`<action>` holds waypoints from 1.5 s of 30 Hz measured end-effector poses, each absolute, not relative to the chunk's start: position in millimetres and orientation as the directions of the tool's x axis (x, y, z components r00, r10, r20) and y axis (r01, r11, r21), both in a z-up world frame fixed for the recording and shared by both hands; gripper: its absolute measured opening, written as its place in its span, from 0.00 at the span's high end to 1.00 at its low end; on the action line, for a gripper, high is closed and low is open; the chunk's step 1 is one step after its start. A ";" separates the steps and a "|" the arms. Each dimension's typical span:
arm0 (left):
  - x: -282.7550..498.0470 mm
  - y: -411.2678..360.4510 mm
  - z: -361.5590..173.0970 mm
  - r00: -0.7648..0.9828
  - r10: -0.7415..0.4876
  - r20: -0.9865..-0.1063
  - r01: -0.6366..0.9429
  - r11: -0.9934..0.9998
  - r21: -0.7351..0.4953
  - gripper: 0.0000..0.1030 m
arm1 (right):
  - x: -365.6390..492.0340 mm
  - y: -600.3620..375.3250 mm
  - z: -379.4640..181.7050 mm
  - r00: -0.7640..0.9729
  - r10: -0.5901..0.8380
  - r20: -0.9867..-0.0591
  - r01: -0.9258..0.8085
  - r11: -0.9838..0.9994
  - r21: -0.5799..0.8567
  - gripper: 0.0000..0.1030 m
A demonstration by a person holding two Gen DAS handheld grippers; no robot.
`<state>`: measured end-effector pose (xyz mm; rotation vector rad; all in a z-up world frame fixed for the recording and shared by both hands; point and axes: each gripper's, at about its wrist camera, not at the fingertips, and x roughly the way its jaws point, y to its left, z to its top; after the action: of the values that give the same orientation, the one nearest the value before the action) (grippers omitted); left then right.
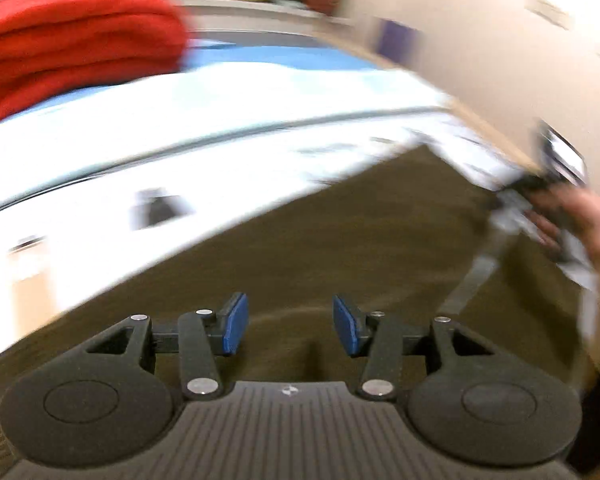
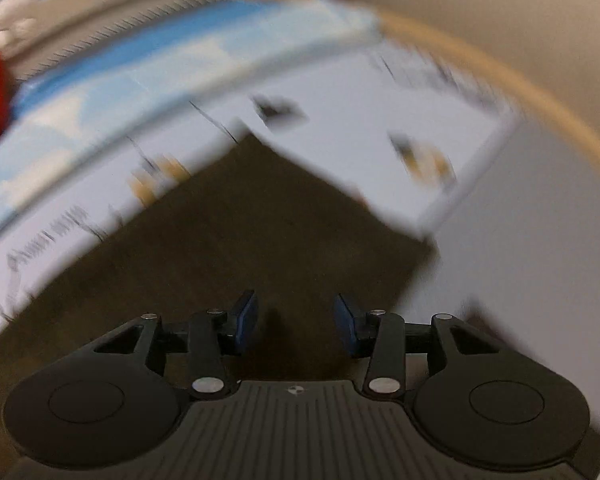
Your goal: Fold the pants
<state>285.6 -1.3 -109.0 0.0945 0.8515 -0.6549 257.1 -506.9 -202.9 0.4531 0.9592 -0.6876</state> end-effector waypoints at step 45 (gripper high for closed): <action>264.4 216.7 -93.2 0.526 0.257 -0.811 -0.246 0.958 0.144 0.31 | 162.0 -390.1 -66.1 0.747 -0.099 -0.658 0.194 0.978 0.073 0.65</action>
<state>264.4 216.7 -93.2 0.0124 0.9716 0.3007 162.0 -390.1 -66.1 0.1404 0.7106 -0.1608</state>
